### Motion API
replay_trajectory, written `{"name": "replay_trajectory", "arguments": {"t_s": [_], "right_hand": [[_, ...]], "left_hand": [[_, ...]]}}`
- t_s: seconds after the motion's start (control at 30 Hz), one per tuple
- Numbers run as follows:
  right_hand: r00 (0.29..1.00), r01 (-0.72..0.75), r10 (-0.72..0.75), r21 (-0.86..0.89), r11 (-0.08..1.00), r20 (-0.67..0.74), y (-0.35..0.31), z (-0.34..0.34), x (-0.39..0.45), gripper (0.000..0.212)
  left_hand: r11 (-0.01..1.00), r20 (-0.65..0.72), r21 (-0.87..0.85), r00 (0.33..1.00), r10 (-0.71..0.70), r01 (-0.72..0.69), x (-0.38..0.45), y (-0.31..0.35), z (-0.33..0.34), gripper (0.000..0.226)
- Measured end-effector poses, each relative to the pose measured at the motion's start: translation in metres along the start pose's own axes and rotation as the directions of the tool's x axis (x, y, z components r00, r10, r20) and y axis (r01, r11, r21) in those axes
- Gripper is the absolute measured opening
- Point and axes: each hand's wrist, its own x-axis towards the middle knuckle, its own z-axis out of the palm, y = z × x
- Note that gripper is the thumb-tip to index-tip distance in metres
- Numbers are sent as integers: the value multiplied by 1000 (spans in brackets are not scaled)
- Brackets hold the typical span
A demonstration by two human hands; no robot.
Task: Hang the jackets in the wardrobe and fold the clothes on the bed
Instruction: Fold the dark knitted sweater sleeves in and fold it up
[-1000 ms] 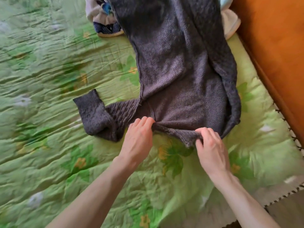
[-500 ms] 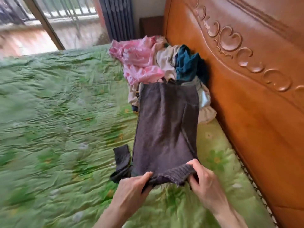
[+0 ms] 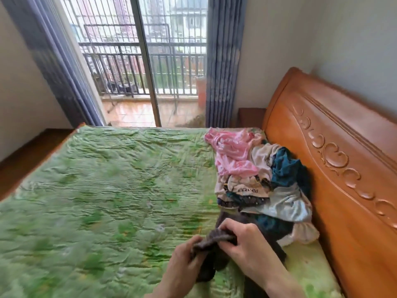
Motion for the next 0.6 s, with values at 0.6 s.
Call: {"name": "replay_trajectory", "arguments": {"t_s": [0.6], "right_hand": [[935,-86,156,223,971,-319,-128,66,37,28]], "left_hand": [[965,-323,223,924,206,-137,10,55,-262,32]]}}
